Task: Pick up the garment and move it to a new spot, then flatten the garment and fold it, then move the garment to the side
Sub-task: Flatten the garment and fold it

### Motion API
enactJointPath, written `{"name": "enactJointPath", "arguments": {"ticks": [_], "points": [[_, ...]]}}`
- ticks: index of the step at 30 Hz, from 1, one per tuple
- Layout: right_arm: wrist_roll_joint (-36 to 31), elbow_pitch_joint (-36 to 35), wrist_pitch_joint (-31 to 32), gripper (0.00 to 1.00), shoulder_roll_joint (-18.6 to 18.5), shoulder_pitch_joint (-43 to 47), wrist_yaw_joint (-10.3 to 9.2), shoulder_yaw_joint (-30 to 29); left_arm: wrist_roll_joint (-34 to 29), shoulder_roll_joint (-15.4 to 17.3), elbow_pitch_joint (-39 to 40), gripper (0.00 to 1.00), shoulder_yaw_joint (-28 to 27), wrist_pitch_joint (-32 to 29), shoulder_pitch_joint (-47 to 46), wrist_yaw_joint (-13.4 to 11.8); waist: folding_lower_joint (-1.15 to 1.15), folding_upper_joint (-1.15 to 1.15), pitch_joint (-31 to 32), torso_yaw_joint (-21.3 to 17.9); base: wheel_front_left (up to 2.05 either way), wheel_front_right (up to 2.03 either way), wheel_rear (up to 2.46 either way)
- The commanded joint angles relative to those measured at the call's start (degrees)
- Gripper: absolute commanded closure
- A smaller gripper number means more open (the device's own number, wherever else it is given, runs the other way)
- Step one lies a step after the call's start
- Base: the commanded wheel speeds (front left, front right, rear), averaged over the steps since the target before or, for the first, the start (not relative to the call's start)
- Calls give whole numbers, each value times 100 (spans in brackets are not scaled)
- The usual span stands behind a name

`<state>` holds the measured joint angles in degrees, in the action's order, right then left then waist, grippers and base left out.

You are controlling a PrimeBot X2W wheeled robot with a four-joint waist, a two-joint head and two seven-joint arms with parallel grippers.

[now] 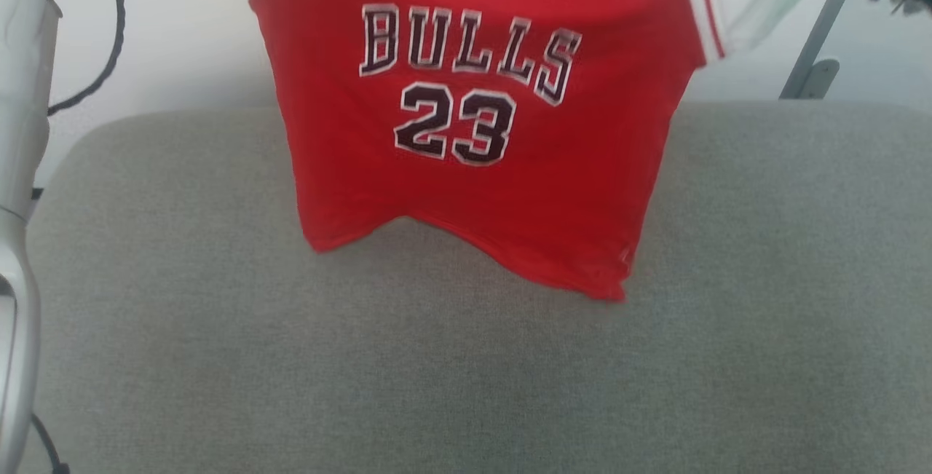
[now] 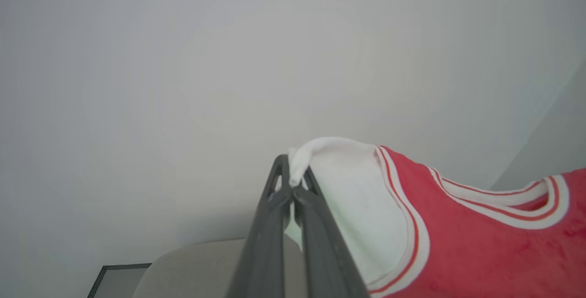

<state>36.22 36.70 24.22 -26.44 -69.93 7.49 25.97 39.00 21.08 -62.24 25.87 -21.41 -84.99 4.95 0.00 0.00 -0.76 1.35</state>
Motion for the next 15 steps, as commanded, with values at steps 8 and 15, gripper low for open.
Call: {"name": "enactJointPath", "arguments": {"ticks": [8, 15], "points": [[-610, 915, -1153, 100, 116, -1083, 1, 198, -253, -45, 150, 100, -22, 1370, -743, -84, 0, 0, -1121, -60, 0, 0, 0], [-1390, 1761, -2841, 100, 318, -2149, 0, 60, -459, -127, 57, 100, -27, 2625, -1632, -134, 0, 0, -2100, -52, 0, 0, 0]]}}
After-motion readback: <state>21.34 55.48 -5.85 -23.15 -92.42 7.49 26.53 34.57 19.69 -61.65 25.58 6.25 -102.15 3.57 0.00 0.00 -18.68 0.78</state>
